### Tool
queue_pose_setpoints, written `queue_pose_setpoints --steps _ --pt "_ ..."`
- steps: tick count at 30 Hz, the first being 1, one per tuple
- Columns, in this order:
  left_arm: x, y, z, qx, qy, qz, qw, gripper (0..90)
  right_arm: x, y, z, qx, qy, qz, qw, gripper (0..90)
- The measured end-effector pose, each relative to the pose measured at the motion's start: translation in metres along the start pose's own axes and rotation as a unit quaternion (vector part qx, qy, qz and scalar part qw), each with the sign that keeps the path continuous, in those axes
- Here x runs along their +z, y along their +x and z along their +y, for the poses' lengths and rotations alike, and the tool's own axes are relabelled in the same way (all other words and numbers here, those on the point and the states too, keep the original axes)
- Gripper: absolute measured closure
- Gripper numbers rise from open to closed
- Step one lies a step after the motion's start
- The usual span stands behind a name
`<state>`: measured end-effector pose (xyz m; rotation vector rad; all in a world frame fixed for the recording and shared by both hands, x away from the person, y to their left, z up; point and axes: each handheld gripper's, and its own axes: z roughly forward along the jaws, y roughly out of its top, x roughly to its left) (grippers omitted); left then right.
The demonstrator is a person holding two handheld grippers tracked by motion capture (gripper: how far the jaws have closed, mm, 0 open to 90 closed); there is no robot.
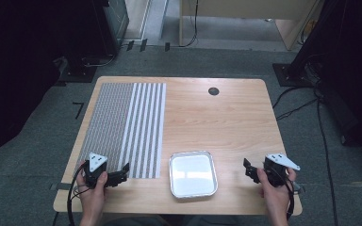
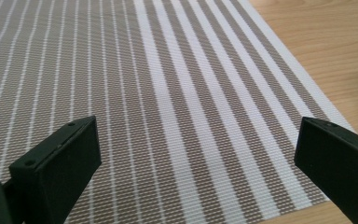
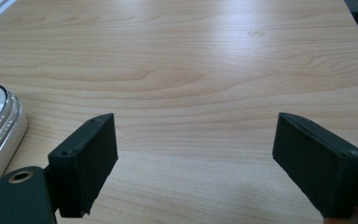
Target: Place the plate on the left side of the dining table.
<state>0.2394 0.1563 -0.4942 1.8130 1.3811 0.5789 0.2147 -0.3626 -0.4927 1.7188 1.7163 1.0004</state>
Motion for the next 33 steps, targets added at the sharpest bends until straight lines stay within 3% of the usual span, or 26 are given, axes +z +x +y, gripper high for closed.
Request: queue_pose_setpoints --steps 19,33 --pt "0.009 -0.035 0.001 0.023 0.006 -0.037 0.999 0.3 0.002 0.023 0.001 -0.008 -0.005 0.024 0.9997 14.0" --pt "0.012 -0.05 0.001 0.018 0.004 -0.053 0.9984 0.3 0.002 0.033 0.002 -0.008 -0.009 0.034 0.9994 14.0"
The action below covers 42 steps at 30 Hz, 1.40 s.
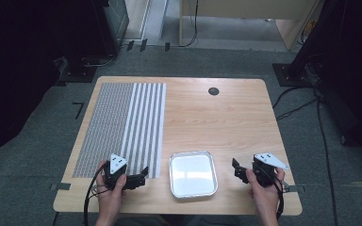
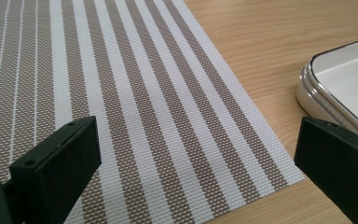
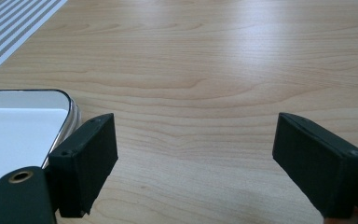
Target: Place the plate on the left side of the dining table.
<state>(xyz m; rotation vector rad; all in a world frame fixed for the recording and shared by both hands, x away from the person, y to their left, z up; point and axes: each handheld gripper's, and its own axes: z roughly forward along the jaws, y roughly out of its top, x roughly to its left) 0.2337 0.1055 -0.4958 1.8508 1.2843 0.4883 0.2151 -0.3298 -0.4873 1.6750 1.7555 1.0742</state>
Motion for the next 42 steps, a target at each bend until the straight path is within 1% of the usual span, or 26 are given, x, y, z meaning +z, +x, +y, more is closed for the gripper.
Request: queue_pose_setpoints --steps 4,9,11,12,14,20,21,23,24,25,26,27,28,29,30,33,34,35,36,37,38,39,40,41,42 --pt "0.002 -0.005 0.001 -0.006 0.0 -0.007 1.0 0.3 0.001 0.004 0.0 -0.003 -0.001 0.005 1.0 14.0" --pt "0.003 -0.011 0.001 -0.007 0.002 -0.013 0.9999 0.3 0.002 0.008 0.0 -0.004 -0.002 0.007 1.0 14.0" --pt "0.004 -0.013 0.001 -0.009 0.002 -0.016 0.9998 0.3 0.002 0.009 0.0 -0.002 -0.004 0.01 0.9999 14.0" --pt "0.004 -0.014 0.001 -0.009 0.001 -0.02 0.9998 0.3 0.002 0.011 0.001 0.003 -0.008 0.013 0.9999 14.0" --pt "0.004 -0.016 0.001 -0.011 -0.001 -0.028 0.9996 0.3 0.002 0.014 0.002 0.005 -0.011 0.013 0.9998 14.3" --pt "0.006 -0.023 0.002 -0.008 0.001 -0.033 0.9994 0.3 0.004 0.021 0.003 0.006 -0.014 0.014 0.9998 16.2" --pt "0.007 -0.025 0.002 -0.006 0.003 -0.033 0.9994 0.3 0.005 0.024 0.004 0.006 -0.015 0.015 0.9997 18.7" --pt "0.008 -0.027 0.002 -0.005 0.004 -0.033 0.9994 0.3 0.005 0.025 0.004 0.007 -0.017 0.017 0.9997 20.2" --pt "0.008 -0.029 0.001 -0.003 0.004 -0.027 0.9996 6.5 0.005 0.027 0.004 0.008 -0.02 0.022 0.9995 28.1" --pt "0.008 -0.031 0.001 -0.002 0.003 -0.018 0.9998 6.5 0.005 0.027 0.004 0.008 -0.02 0.022 0.9995 28.1" --pt "0.009 -0.034 0.001 0.001 0.004 -0.013 0.9999 12.5 0.005 0.029 0.004 0.01 -0.023 0.033 0.9991 37.8" --pt "0.009 -0.035 0.001 0.001 0.005 -0.01 0.9999 12.5 0.005 0.029 0.004 0.01 -0.023 0.033 0.9991 37.8" --pt "0.01 -0.037 0.001 0.003 0.006 -0.011 0.9999 14.0 0.005 0.031 0.004 0.01 -0.023 0.04 0.9989 43.6" --pt "0.01 -0.038 0.001 0.005 0.007 -0.013 0.9999 14.0 0.005 0.031 0.004 0.01 -0.023 0.04 0.9989 43.6" --pt "0.011 -0.041 0.001 0.007 0.008 -0.012 0.9999 15.1 0.006 0.034 0.003 0.009 -0.023 0.046 0.9986 47.7" --pt "0.012 -0.044 0.0 0.006 0.009 -0.009 0.9999 17.8 0.006 0.036 0.003 0.007 -0.021 0.049 0.9985 49.8" --pt "0.012 -0.046 0.0 0.005 0.01 -0.007 0.9999 17.8 0.007 0.037 0.002 0.002 -0.019 0.048 0.9987 50.6" --pt "0.013 -0.048 0.0 0.004 0.011 -0.005 0.9999 21.6 0.009 0.04 0.001 -0.007 -0.018 0.045 0.9988 51.8" --pt "0.013 -0.048 0.0 0.004 0.011 -0.005 0.9999 22.0 0.009 0.04 0.001 -0.007 -0.018 0.045 0.9988 51.8" --pt "0.013 -0.049 0.0 0.002 0.011 -0.006 0.9999 22.0 0.009 0.041 0.001 -0.008 -0.017 0.047 0.9987 53.1" --pt "0.013 -0.051 0.0 0.001 0.011 -0.011 0.9999 23.5 0.011 0.043 0.0 -0.008 -0.011 0.055 0.9984 55.8" --pt "0.013 -0.051 0.0 0.001 0.011 -0.011 0.9999 24.1 0.011 0.043 0.0 -0.008 -0.011 0.055 0.9984 55.8" --pt "0.014 -0.053 0.0 0.0 0.014 -0.017 0.9998 25.2 0.013 0.047 -0.001 -0.009 0.0 0.062 0.9981 57.2" --pt "0.014 -0.053 0.0 0.0 0.014 -0.017 0.9998 26.4 0.013 0.047 -0.001 -0.009 0.0 0.062 0.9981 57.2" --pt "0.014 -0.055 -0.001 0.004 0.015 -0.021 0.9997 29.3 0.015 0.05 -0.001 -0.008 0.006 0.064 0.9979 58.1"
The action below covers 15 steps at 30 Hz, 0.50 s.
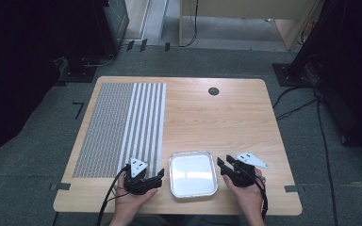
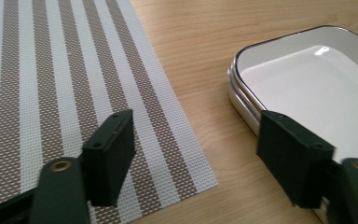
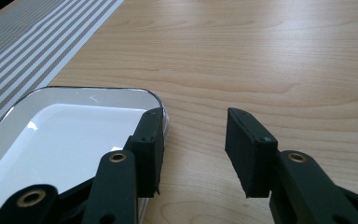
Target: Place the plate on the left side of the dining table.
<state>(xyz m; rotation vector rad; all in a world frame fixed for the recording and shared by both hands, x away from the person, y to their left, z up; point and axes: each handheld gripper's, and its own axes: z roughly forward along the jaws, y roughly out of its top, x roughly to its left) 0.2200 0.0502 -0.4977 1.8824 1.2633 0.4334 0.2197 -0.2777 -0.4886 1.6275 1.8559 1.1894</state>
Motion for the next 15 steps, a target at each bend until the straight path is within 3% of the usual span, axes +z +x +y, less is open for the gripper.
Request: queue_pose_setpoints --steps 3,4,6,11,15 --pt "0.0 -0.003 -0.001 0.004 0.001 -0.006 1.0 36.1 0.002 0.002 0.0 0.009 0.0 0.003 1.0 61.4" --pt "0.0 -0.005 -0.001 0.005 0.002 -0.012 0.9999 38.9 0.003 0.002 0.001 0.028 0.007 0.016 0.9995 65.3" --pt "0.0 -0.006 -0.001 0.002 0.004 -0.02 0.9998 43.0 0.005 0.002 0.001 0.041 0.008 0.021 0.9989 67.8" --pt "0.002 -0.009 -0.002 0.002 0.009 -0.039 0.9992 52.1 0.009 0.003 0.001 0.057 0.008 0.031 0.9979 72.6" --pt "0.002 -0.015 -0.003 0.006 0.011 -0.05 0.9987 57.2 0.013 0.004 0.001 0.09 0.013 0.044 0.9949 77.7"
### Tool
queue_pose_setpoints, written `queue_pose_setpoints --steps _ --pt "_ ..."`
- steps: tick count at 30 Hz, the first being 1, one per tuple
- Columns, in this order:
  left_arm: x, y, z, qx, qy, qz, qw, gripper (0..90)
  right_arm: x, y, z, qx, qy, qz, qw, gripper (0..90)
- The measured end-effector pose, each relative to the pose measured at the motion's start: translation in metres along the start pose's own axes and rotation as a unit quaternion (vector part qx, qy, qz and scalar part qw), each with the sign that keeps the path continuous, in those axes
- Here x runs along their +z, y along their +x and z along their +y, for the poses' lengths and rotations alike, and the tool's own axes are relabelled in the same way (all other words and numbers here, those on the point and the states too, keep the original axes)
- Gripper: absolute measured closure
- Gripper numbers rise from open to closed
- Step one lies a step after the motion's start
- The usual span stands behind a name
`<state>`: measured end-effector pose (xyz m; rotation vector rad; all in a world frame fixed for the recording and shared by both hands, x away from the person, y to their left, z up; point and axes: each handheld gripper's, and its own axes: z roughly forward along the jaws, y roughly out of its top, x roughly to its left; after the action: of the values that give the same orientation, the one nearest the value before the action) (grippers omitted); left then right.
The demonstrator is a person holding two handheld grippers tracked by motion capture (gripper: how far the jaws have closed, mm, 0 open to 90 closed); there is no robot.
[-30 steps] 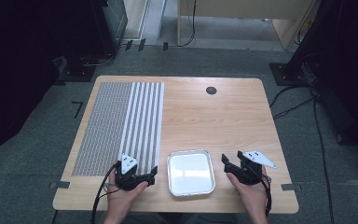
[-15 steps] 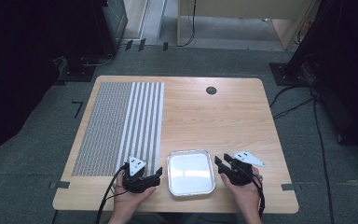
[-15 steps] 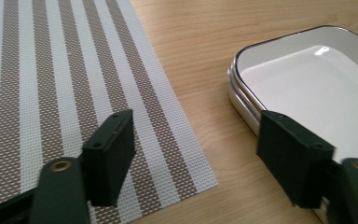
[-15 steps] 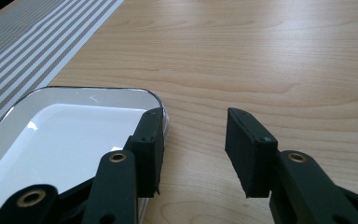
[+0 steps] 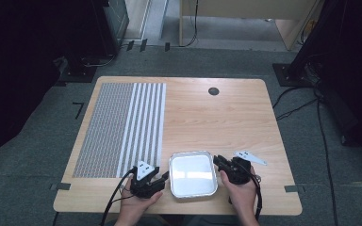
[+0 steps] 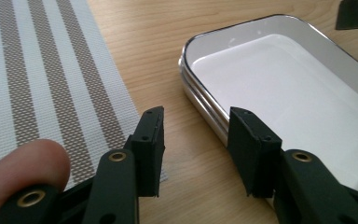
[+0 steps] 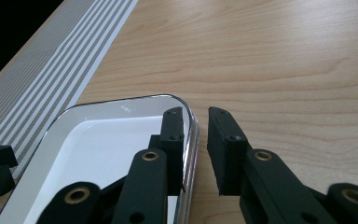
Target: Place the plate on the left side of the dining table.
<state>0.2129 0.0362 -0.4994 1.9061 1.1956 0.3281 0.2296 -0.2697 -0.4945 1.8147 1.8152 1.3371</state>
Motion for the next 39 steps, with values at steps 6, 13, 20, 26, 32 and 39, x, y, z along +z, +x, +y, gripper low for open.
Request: queue_pose_setpoints --steps 6,13,20,26,32,39 --pt "0.0 -0.002 0.0 -0.008 0.003 -0.022 0.9997 63.2 0.004 0.003 -0.002 0.005 0.011 -0.003 0.9999 79.5" --pt "-0.001 -0.006 0.0 -0.008 -0.002 -0.033 0.9994 70.5 0.01 0.01 -0.006 -0.002 0.022 -0.023 0.9995 84.1" --pt "-0.001 -0.008 0.0 -0.007 -0.003 -0.032 0.9994 74.3 0.012 0.015 -0.01 -0.013 0.025 -0.046 0.9986 84.6" --pt "-0.001 -0.008 -0.001 -0.005 -0.006 -0.031 0.9995 74.3 0.012 0.017 -0.013 -0.019 0.022 -0.05 0.9983 82.6" --pt "0.0 -0.009 -0.001 -0.003 -0.006 -0.035 0.9994 73.1 0.009 0.019 -0.014 0.018 0.014 -0.068 0.9974 87.5" --pt "0.0 -0.011 -0.002 0.001 -0.004 -0.034 0.9994 71.2 0.005 0.016 -0.017 0.07 0.002 -0.07 0.9951 87.6"
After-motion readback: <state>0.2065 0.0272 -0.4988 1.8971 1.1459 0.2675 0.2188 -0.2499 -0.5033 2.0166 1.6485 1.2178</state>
